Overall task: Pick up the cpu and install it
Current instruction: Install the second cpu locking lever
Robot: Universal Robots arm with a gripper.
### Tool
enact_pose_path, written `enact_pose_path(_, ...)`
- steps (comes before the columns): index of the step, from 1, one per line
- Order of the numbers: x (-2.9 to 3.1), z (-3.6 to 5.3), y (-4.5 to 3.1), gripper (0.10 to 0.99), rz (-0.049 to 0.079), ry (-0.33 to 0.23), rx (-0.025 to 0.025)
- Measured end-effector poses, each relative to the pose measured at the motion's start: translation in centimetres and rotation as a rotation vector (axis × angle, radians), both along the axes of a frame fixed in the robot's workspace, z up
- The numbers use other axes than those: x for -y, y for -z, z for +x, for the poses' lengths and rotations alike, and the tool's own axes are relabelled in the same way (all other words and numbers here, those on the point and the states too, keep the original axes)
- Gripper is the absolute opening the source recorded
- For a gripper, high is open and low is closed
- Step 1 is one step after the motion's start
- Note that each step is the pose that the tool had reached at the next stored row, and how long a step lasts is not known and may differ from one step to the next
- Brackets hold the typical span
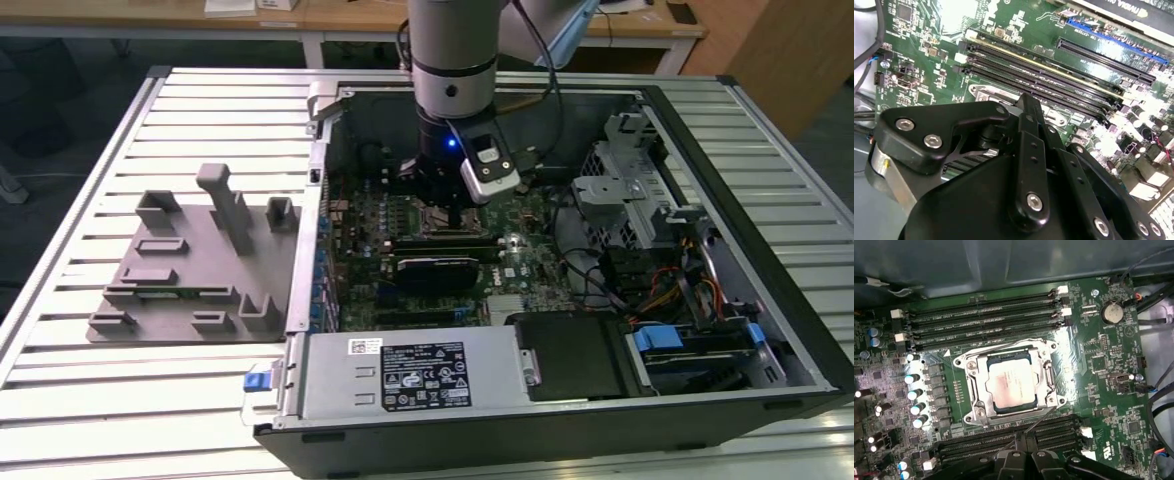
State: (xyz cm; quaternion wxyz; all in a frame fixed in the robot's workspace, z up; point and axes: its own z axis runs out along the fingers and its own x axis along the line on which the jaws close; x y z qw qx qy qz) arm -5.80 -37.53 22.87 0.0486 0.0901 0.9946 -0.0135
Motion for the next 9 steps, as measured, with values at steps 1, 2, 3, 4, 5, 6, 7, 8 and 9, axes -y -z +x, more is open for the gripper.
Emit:
enact_pose_path(1, 0.01, 0.00, 0.07, 0.106, 0.000, -0.005, -0.0058)
enact_pose_path(2, 0.02, 0.00, 0.15, 0.106, 0.000, -0.010, -0.0123)
enact_pose_path(3, 0.03, 0.00, 0.22, 0.106, 0.000, -0.016, -0.0191)
enact_pose_path(4, 0.04, 0.00, 0.31, 0.106, 0.000, -0.022, -0.0264)
enact_pose_path(5, 0.04, 0.00, 0.38, 0.106, 0.000, -0.028, -0.0332)
enact_pose_path(6, 0.05, 0.00, 0.46, 0.106, 0.000, -0.034, -0.0400)
enact_pose_path(7, 0.06, 0.00, 0.53, 0.106, 0.000, -0.041, -0.0468)
enact_pose_path(8, 0.06, 0.00, 0.59, 0.106, 0.000, -0.047, -0.0537)
enact_pose_path(9, 0.07, 0.00, 0.67, 0.106, 0.000, -0.053, -0.0609)
